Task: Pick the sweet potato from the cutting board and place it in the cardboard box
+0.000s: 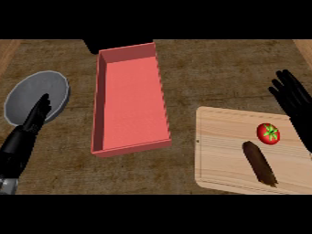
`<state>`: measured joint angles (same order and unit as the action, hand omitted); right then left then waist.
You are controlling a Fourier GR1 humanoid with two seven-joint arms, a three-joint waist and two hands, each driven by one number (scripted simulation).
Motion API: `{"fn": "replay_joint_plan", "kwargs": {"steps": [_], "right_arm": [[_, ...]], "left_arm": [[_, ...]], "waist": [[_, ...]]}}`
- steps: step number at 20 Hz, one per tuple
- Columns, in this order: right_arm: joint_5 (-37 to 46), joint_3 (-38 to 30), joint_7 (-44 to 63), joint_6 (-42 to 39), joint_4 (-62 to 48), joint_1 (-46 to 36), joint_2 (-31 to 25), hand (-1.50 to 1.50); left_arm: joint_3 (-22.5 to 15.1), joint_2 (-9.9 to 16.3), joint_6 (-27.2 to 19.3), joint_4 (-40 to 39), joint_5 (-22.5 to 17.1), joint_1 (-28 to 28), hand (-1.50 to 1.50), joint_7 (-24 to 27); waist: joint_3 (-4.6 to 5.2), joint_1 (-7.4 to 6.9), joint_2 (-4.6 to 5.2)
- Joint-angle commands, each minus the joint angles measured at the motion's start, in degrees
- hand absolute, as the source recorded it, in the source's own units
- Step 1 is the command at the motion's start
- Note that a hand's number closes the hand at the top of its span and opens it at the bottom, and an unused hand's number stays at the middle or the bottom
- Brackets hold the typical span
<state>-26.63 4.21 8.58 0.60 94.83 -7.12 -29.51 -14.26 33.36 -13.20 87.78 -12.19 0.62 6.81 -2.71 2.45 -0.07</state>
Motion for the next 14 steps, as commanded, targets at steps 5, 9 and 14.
{"fn": "replay_joint_plan", "kwargs": {"steps": [5, 9, 14], "right_arm": [[19.5, 9.3, -13.0, 1.0, 6.3, -5.4, -0.6, -1.5], [39.8, 6.6, -11.8, 16.1, 1.3, -1.2, -6.8, 1.5], [43.8, 10.5, -25.3, 25.0, -1.0, 7.1, 4.1, -1.5]], "left_arm": [[1.2, -1.4, -4.3, -2.4, 1.6, 0.8, 0.0, -4.5], [1.3, -2.1, -4.6, -3.1, 0.5, -0.8, 0.0, -6.2], [-3.0, -7.4, -9.2, -1.1, 5.7, -0.8, 0.0, -8.9]], "waist": [[2.73, -3.41, -0.02], [2.75, -1.3, -0.08], [2.65, -2.23, 0.06]]}}
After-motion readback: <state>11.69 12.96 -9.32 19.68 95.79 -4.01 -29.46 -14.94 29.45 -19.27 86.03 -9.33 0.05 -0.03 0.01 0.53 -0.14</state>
